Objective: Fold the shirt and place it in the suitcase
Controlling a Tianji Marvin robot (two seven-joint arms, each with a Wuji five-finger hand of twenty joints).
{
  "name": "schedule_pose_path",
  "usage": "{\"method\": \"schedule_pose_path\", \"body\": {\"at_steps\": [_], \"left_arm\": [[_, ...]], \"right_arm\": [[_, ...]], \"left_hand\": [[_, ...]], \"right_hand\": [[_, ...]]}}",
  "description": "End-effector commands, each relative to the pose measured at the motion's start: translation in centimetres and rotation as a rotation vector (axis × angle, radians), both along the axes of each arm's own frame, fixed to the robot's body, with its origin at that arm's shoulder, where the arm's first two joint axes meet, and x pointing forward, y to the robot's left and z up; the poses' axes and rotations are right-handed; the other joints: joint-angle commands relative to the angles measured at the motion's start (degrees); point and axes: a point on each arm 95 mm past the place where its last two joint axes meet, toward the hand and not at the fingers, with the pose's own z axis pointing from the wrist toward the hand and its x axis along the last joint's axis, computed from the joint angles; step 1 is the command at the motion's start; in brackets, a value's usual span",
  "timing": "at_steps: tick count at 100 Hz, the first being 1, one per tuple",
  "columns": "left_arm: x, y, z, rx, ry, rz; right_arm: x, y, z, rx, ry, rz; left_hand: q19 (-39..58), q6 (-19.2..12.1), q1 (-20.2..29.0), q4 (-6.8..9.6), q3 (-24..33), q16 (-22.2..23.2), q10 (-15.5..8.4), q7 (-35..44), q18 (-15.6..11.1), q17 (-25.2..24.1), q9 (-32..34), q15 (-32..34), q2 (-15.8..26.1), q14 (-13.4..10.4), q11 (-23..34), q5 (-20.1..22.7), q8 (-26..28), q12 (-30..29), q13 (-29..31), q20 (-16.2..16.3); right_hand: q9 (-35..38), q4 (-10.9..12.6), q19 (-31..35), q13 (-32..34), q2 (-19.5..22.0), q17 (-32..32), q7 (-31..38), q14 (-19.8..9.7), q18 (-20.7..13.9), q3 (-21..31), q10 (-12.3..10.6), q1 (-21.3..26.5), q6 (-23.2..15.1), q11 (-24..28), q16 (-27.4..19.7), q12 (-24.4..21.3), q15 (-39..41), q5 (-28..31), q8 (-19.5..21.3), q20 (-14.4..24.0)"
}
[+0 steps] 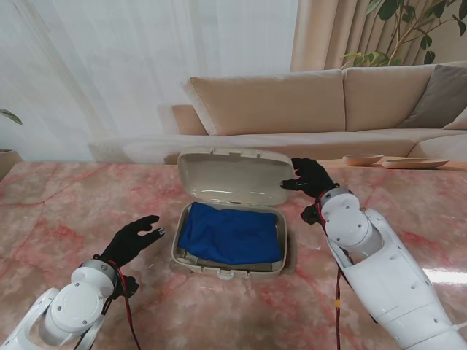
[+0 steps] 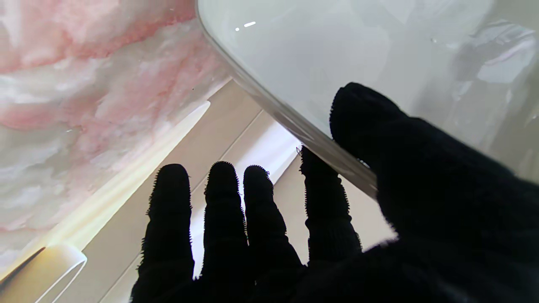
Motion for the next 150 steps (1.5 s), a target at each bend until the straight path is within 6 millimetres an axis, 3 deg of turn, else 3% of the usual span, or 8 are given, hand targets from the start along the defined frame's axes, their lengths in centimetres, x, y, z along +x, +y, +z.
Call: {"method": "schedule_pose_path", "body": {"at_steps": [1, 25, 39, 67, 104, 123, 150], "left_arm": [[-0.3, -0.1, -0.5, -0.002, 0.017, 0.002], [-0.4, -0.2, -0.7, -0.001, 0.024, 0.001], [-0.5, -0.2, -0.8, -0.004, 0.028, 0.003], [-0.6, -0.1, -1.0, -0.003, 0.035, 0.005], [-0.6, 0.0, -1.2, -0.004, 0.042, 0.008], [-0.7, 0.0, -1.2, -0.003, 0.045, 0.008], [-0.8, 0.0, -1.3, -0.003, 0.047, 0.010]], "right_arm": [[-0.7, -0.1, -0.8, -0.002, 0.022, 0.012], [-1.9, -0.6, -1.0, -0.049, -0.005, 0.049], [-2.4, -0.9, -1.1, -0.074, -0.007, 0.067], [-2.9, -1.1, -1.4, -0.090, -0.016, 0.089], [-3.7, -1.6, -1.5, -0.142, -0.032, 0.115], [-4.4, -2.0, -1.5, -0.196, -0.048, 0.115], [-5.0, -1.9, -1.4, -0.203, -0.065, 0.111]], "left_hand": [[-0.2, -1.7, -0.8, 0.64, -1.8, 0.2, -1.4, -0.8, 1.6, -0.9, -0.1, -0.1, 2.5, -0.8, -0.9, -2.3, 0.0, 0.3, 0.9, 1.1], [-0.2, -1.2, 0.3, 0.76, -1.4, 0.2, -1.6, -1.2, 1.6, -0.8, -0.1, -0.1, 2.9, -0.9, -0.9, -3.1, -0.2, 0.3, 1.0, 1.1], [-0.3, -1.0, -0.1, 0.73, -1.7, 0.1, -1.3, -1.3, 1.6, -0.9, -0.2, -0.2, 2.9, -0.8, -0.9, -3.1, -0.3, 0.3, 0.8, 1.1], [-0.4, -0.8, -0.3, 0.75, -1.7, 0.1, -1.5, -1.4, 1.6, -1.0, -0.2, -0.2, 2.9, -0.8, -1.0, -3.1, -0.3, 0.2, 0.8, 1.0], [-0.5, -0.7, -0.2, 0.77, -1.7, 0.1, -1.2, -1.5, 1.7, -1.0, -0.2, -0.2, 2.9, -0.8, -1.1, -3.1, -0.4, 0.2, 0.8, 1.0], [-0.5, -0.8, -0.3, 0.76, -1.7, 0.1, -1.0, -1.5, 1.7, -1.0, -0.1, -0.2, 2.9, -0.8, -1.1, -3.1, -0.3, 0.2, 0.9, 1.0], [-0.6, -0.8, -0.2, 0.76, -1.7, 0.1, -1.0, -1.5, 1.7, -1.0, -0.1, -0.2, 2.9, -0.8, -1.2, -3.0, -0.3, 0.2, 0.8, 0.9]], "right_hand": [[0.1, -2.2, 1.8, 2.0, 0.5, 0.2, 0.1, -1.2, 0.2, 0.3, -1.8, -1.5, -0.2, -0.3, -1.8, -0.5, 0.5, 2.9, -0.5, 0.3], [0.6, -1.2, 2.1, 2.4, 1.3, 0.3, -2.6, -1.1, 0.4, 0.1, -1.8, -3.8, 0.2, -0.7, -1.9, -0.5, 0.3, 3.4, 0.3, 0.0], [0.8, 1.5, 2.2, 2.7, 1.9, 0.5, -6.6, -1.1, 0.6, 0.1, -1.7, -6.3, 0.7, -1.0, -1.9, -0.4, -0.2, 3.8, 3.0, -0.5], [0.6, 1.3, 2.1, 2.6, 0.6, 0.5, -12.5, -1.3, 0.7, -0.9, -2.0, -10.9, 2.7, -2.0, -1.9, -0.6, -0.6, 1.1, 2.9, -0.6], [1.1, 0.9, 2.0, 3.2, -0.1, 0.8, -13.7, -1.0, 1.1, -1.9, -1.9, -13.3, 2.5, -2.4, -1.9, -0.6, -0.9, 1.7, 3.5, -0.6], [2.6, 0.1, 2.1, 4.6, 1.0, 1.7, -15.2, -0.3, 2.1, -6.3, -1.5, -16.1, 3.7, -3.2, -1.6, -0.5, -1.0, 1.8, 3.8, -0.5], [3.6, 0.3, 2.4, 5.4, 2.6, 2.2, -16.1, 0.1, 2.5, -8.6, -1.5, -17.4, 3.9, -3.9, -1.4, -0.4, -1.2, 2.3, 4.0, -0.3]]}}
